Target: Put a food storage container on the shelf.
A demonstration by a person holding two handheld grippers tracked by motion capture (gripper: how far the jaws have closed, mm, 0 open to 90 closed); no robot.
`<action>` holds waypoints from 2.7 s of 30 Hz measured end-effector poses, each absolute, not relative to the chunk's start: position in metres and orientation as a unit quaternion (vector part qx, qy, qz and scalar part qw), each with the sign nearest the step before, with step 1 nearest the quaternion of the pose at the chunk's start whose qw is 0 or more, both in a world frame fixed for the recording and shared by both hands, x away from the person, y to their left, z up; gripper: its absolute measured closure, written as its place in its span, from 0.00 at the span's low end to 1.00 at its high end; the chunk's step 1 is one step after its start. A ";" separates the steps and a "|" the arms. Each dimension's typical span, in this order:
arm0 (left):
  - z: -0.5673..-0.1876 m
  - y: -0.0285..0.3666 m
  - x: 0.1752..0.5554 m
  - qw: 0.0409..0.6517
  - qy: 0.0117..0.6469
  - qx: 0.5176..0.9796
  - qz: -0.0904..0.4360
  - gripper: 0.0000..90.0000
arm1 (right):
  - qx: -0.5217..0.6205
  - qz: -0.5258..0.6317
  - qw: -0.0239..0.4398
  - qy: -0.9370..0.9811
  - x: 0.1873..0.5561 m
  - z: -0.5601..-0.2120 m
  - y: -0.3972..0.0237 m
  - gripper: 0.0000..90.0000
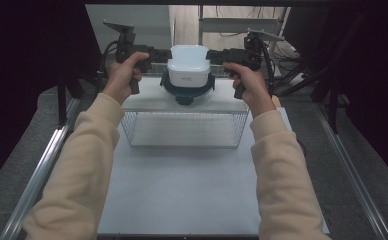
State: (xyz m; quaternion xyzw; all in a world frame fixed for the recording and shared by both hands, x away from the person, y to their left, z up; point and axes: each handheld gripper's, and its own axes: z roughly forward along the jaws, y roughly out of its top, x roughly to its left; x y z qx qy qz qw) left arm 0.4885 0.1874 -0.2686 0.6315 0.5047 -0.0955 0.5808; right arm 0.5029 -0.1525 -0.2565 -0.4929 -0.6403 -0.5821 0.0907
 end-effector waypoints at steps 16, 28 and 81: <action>-0.270 0.216 0.394 0.579 0.452 0.675 0.064 0.29 | -0.397 -0.582 -0.046 -0.708 0.436 -0.250 -0.166 0.35; -0.307 0.210 0.327 0.565 0.409 0.709 0.104 0.28 | -0.354 -0.578 -0.097 -0.729 0.376 -0.278 -0.191 0.35; -0.468 0.200 0.226 0.456 0.446 0.763 0.106 0.24 | -0.362 -0.469 -0.120 -0.797 0.254 -0.461 -0.228 0.27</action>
